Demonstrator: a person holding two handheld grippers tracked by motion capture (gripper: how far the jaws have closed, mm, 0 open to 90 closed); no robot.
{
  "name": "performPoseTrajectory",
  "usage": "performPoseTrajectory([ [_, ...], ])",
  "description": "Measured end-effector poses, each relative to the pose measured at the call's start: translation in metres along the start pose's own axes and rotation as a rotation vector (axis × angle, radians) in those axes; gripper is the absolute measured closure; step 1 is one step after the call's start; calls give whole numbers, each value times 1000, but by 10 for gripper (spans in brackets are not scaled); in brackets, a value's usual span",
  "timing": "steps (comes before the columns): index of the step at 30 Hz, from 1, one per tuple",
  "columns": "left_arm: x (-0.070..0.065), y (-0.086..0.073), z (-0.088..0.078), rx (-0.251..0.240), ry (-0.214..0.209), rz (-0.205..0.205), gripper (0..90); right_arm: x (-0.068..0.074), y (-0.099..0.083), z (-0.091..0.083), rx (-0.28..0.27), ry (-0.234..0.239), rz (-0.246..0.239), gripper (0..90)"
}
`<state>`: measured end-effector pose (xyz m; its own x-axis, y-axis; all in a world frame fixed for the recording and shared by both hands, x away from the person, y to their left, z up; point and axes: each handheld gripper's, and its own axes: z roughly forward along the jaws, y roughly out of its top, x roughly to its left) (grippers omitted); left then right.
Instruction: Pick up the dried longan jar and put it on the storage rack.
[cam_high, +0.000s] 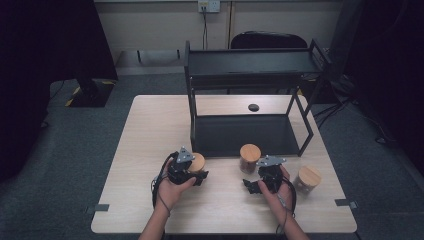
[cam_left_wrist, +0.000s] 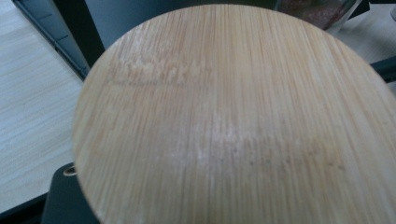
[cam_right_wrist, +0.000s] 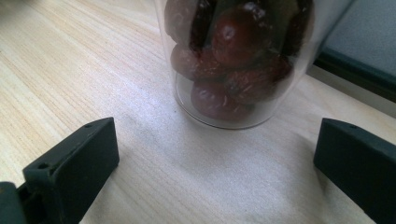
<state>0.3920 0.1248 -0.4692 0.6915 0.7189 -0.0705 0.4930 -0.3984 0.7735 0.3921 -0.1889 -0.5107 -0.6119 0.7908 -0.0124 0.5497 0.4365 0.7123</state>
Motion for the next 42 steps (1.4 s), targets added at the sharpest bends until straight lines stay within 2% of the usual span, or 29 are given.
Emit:
performPoseTrajectory([
  [13,-2,14,9,9,-4,19,259,0,0,0,0,0,0,0],
  [42,-6,38,34,19,-19,24,259,0,0,0,0,0,0,0],
])
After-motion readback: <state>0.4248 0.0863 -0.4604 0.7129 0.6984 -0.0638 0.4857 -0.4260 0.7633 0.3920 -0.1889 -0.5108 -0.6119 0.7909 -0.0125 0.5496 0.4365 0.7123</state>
